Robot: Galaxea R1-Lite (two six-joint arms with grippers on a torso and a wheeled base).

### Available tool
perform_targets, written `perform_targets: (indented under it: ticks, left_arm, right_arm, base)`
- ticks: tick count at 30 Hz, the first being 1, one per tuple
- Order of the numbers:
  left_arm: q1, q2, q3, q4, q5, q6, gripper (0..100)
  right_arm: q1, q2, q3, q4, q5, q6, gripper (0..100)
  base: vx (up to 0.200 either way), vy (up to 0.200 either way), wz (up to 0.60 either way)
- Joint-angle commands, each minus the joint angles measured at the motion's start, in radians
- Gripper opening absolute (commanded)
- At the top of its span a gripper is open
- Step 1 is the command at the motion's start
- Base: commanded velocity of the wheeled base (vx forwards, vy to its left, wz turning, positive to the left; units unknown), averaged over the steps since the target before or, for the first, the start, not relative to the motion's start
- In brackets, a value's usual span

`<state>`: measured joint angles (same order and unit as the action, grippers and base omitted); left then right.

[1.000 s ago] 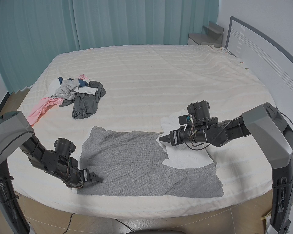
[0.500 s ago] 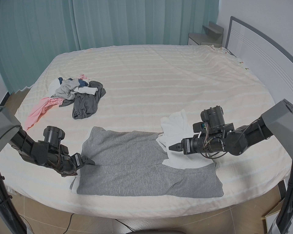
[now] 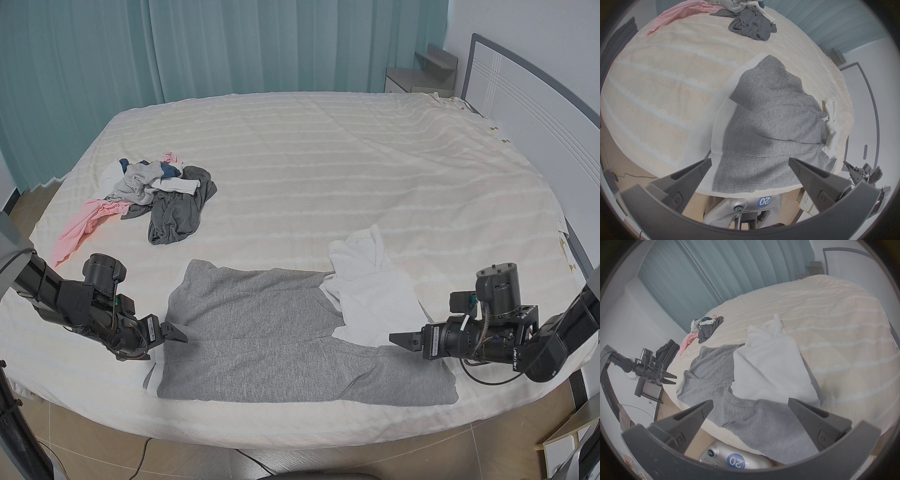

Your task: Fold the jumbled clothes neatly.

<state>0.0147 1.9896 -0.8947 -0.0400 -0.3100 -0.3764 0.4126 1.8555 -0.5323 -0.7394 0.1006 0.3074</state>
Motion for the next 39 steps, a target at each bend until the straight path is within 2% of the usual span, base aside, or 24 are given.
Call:
perform_targets:
  ticks: [1,4,9,23,30,39]
  left_arm:
    - [0.001,0.061,-0.007,-0.012,0.005,0.005,100]
    - [0.002,0.089,-0.007,-0.046,0.020,0.008,100]
    - [0.004,0.115,-0.006,-0.107,0.094,0.008,100]
    - [0.001,0.155,-0.013,-0.132,0.088,-0.006,100]
    - [-0.025,0.146,-0.013,-0.158,0.075,-0.081,100]
    - [-0.032,0.149,0.000,-0.153,0.063,-0.085,100]
  right_arm:
    - [-0.015,-0.110,0.095,-0.034,0.002,0.035,100]
    - [-0.014,-0.133,0.115,-0.034,0.004,0.052,100]
    - [-0.012,-0.153,0.124,-0.034,0.004,0.062,100]
    - [-0.014,-0.153,0.147,-0.034,0.005,0.064,100]
    - [-0.015,-0.148,0.147,-0.034,0.005,0.065,100]
    - [-0.015,-0.151,0.147,-0.034,0.004,0.065,100]
  base:
    - [0.000,0.000,0.00]
    - [0.000,0.000,0.00]
    - [0.000,0.000,0.00]
    - [0.000,0.000,0.00]
    - [0.000,0.000,0.00]
    - [0.000,0.000,0.00]
